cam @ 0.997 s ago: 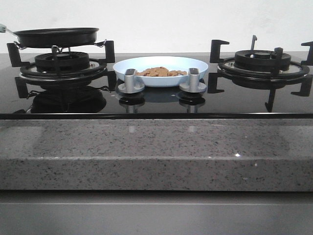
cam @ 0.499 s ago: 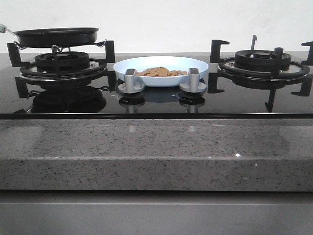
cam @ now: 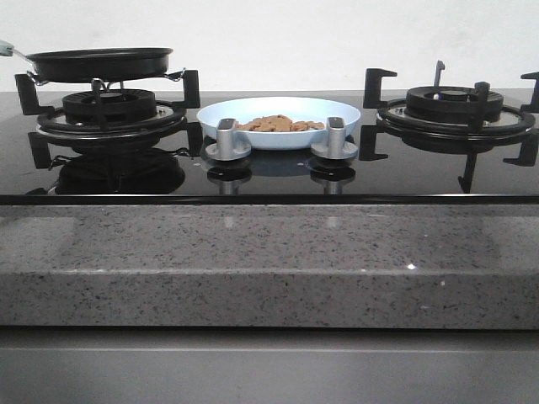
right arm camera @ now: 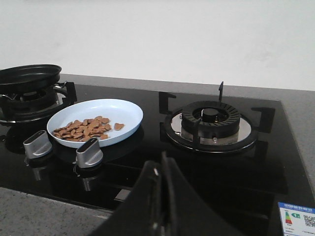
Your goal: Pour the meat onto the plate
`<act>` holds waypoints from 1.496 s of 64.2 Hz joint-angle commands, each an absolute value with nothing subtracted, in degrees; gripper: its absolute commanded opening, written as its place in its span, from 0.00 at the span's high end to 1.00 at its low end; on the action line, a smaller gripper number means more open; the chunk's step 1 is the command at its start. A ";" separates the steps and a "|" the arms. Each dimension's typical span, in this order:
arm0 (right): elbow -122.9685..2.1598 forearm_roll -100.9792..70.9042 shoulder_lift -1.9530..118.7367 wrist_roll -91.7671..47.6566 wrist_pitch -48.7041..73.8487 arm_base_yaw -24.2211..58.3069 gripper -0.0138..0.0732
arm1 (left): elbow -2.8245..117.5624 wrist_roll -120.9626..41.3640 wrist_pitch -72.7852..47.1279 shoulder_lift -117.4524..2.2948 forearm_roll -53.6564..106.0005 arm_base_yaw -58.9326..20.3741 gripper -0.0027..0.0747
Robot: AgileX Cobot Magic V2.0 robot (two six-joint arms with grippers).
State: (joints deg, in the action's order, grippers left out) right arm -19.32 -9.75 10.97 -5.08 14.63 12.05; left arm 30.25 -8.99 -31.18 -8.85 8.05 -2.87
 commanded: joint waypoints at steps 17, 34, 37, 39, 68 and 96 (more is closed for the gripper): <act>-21.03 -9.35 11.37 -5.54 9.53 11.86 0.92 | 17.39 -3.31 -21.22 0.70 3.51 -3.18 0.99; -21.03 -9.35 11.42 -5.54 9.91 11.86 0.92 | 2.14 -3.22 -4.86 1.26 3.73 -3.18 0.99; -21.03 -9.35 11.42 -5.54 9.91 11.86 0.92 | -0.14 -3.09 -1.96 1.26 3.73 -3.18 0.99; -21.03 -9.35 11.42 -5.54 9.91 11.86 0.92 | -0.81 -3.09 -1.10 1.26 3.73 -3.18 0.99; -21.03 -9.35 11.42 -5.54 9.90 11.86 0.92 | -0.50 -3.09 -4.53 1.15 3.73 -3.18 0.99; -21.03 -9.35 11.42 -5.54 9.90 11.86 0.92 | -0.50 -3.09 -4.53 1.15 3.73 -3.18 0.99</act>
